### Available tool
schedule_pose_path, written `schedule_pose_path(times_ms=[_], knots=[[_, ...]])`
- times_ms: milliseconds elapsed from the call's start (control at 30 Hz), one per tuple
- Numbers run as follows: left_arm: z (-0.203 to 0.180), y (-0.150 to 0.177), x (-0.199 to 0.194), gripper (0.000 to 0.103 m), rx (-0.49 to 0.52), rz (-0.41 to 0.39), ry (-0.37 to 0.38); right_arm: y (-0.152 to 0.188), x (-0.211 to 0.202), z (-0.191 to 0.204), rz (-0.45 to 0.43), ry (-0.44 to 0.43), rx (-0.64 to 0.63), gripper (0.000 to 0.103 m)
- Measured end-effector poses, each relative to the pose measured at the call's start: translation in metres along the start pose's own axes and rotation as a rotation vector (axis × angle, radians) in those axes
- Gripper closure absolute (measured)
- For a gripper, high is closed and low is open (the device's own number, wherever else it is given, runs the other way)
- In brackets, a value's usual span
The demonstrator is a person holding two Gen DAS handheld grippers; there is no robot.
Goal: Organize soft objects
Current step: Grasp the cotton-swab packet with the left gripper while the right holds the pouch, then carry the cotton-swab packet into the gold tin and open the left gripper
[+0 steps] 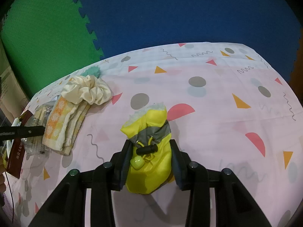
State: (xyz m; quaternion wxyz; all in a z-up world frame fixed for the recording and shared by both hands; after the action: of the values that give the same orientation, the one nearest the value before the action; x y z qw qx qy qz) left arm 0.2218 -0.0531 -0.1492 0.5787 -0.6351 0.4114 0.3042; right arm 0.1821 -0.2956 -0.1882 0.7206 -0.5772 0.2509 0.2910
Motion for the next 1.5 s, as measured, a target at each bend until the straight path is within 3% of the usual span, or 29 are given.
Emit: schedule_pose_path(times_ms=[533,733,1067,1300,1500], knots=[[-0.001,0.007,-0.082,0.080,0.087,-0.082,0.011,0.001,0.000,0.000,0.000,0.002,0.001,0.063],[0.035,0.005,-0.111,0.080,0.068,-0.120,-0.061,0.001,0.000,0.000,-0.001,0.002,0.001,0.063],[0.130,-0.002,-0.136,0.080,-0.017,-0.148,-0.217,0.000,0.000,-0.001,-0.001,0.001,0.003,0.063],[0.194,-0.009,-0.128,0.080,-0.090,-0.152,-0.298,0.000,0.000,-0.001,0.000,0.001,0.003,0.063],[0.222,-0.013,-0.102,0.080,-0.108,-0.136,-0.309,0.000,0.000,-0.001,0.000,0.002,0.003,0.063]])
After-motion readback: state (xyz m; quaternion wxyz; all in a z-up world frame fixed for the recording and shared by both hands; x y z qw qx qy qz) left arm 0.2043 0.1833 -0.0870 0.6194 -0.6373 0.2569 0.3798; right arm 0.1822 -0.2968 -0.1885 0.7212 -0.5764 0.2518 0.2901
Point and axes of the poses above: each gripper's, at about its wrist camera, not at the fingertips, and x roughly the way its jaws point, z to its left, y to its underside, the point moved 8 cm from there along x, roughly the way its jaws point, and after that the axes turned 4 degrees about -z, right-handed, at the moved point
